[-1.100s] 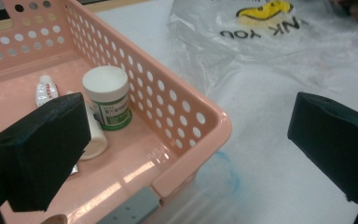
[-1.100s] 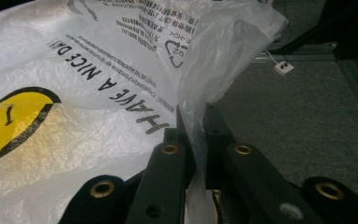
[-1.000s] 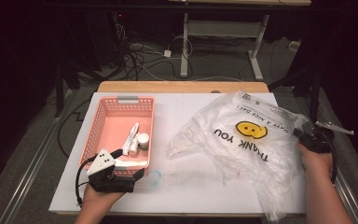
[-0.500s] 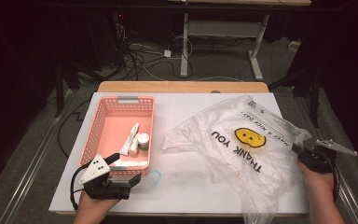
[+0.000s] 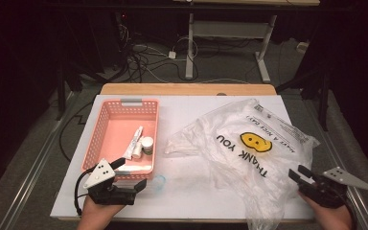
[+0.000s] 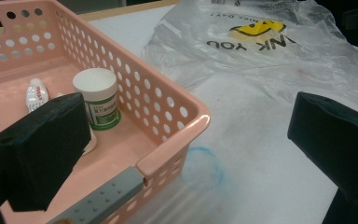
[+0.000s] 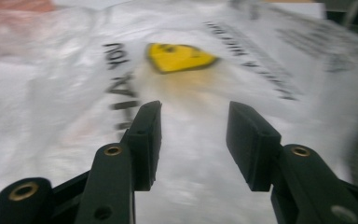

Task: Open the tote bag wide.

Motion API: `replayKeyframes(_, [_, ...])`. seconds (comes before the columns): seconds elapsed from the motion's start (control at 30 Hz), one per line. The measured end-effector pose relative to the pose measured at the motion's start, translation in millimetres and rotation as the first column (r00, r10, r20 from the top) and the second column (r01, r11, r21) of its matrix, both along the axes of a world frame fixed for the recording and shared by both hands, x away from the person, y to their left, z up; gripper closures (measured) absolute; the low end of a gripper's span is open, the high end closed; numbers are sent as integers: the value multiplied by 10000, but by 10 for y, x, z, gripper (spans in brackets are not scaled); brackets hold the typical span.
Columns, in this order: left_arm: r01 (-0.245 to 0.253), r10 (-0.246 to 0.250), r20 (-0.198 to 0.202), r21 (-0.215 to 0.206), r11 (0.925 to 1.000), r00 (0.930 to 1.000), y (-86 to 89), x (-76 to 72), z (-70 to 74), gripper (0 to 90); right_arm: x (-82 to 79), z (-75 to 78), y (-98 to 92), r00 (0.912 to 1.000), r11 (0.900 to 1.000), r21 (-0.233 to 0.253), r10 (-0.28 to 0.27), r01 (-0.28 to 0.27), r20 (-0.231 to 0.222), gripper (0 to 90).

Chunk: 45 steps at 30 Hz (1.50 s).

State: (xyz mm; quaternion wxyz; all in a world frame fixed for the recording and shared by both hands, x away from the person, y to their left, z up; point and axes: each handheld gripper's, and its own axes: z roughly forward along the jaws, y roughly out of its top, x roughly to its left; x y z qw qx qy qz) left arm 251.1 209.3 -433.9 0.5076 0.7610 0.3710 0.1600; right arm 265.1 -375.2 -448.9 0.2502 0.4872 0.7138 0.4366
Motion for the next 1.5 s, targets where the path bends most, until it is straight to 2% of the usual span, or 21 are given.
replayKeyframes(0.03, [14,-14,10,-5,10000,10000,-5,-4,4,0,-11,20,151,9984,9984,-10,559,-559,-65,575])
replayKeyframes(0.1, [-9,9,16,-48,10000,10000,-4,-3,3,0,-13,28,236,9968,9968,-82,791,-792,-106,575])
replayKeyframes(0.2, [11,-12,-20,-47,10000,10000,-4,9,-5,0,-24,9,535,9824,9824,-316,1827,-1840,-385,565])
replayKeyframes(0.3, [58,-58,-8,-21,10000,10000,0,6,-7,0,-44,-47,842,9521,9507,-774,2939,-3003,-838,545])
replayKeyframes(0.33, [55,-55,-19,-48,10000,10000,3,3,-6,0,-40,-99,982,9350,9312,-1115,3344,-3471,-1182,525])
replayKeyframes(0.37, [56,-56,-8,-58,10000,10000,8,0,-6,0,-40,-99,982,9350,9312,-1115,3344,-3471,-1182,525])
replayKeyframes(0.4, [65,-65,-6,-61,10000,10000,11,-3,-5,0,-34,-144,1066,9230,9170,-1354,3561,-3751,-1457,519])
replayKeyframes(0.43, [74,-74,-9,-63,10000,10000,10,-4,-6,0,-34,-144,1066,9230,9170,-1354,3561,-3751,-1457,519])
replayKeyframes(0.5, [110,-110,-28,-79,9999,9999,4,-2,-12,0,-37,-183,1127,9160,9011,-1852,3641,-3922,-1684,520])
replayKeyframes(0.57, [169,-169,-63,-27,9999,9998,-11,1,-18,0,-30,-220,1152,9139,8954,-2109,3533,-3922,-1999,573])
replayKeyframes(0.6, [198,-198,-58,-11,9998,9998,-19,3,-20,0,-25,-246,1160,9149,8878,-2462,3407,-3889,-2165,690])
replayKeyframes(0.63, [219,-219,-76,-18,9998,9997,-26,5,-22,0,-25,-246,1160,9149,8878,-2462,3407,-3889,-2165,690])
replayKeyframes(0.73, [299,-299,-65,66,9995,9995,-39,9,-25,0,-36,-247,1166,9214,8829,-2818,3229,-3755,-2162,893])
replayKeyframes(0.8, [290,-289,-85,44,9996,9995,-32,14,-27,0,-37,-243,1175,9251,8856,-2844,3157,-3671,-2110,900])
replayKeyframes(0.87, [252,-252,-75,7,9997,9997,-24,14,-24,0,-29,-221,1185,9338,8957,-2786,3015,-3467,-1928,900])
replayKeyframes(0.9, [235,-235,-64,7,9997,9997,-21,13,-21,0,-11,-186,1206,9446,9096,-2651,2847,-3200,-1633,900])
replayKeyframes(0.93, [216,-216,-57,-10,9998,9998,-19,11,-17,0,-11,-186,1206,9446,9096,-2651,2847,-3200,-1633,900])
replayKeyframes(1.0, [193,-193,-16,-25,9998,9998,-18,7,-10,0,33,-153,1293,9524,9231,-2411,2742,-2996,-1335,900])
replayKeyframes(1.17, [168,-168,-11,-40,9999,9999,-21,14,-9,0,92,-172,1468,9520,9242,-2348,2774,-3012,-1292,900])
replayKeyframes(1.3, [162,-162,1,-17,9999,9999,-25,18,-9,0,128,-203,1737,9403,9182,-2119,3110,-3348,-1381,900])
replayKeyframes(1.5, [9,-9,82,-24,10000,10000,-18,12,-3,0,179,-234,1914,9321,9130,-1986,3326,-3563,-1434,898])
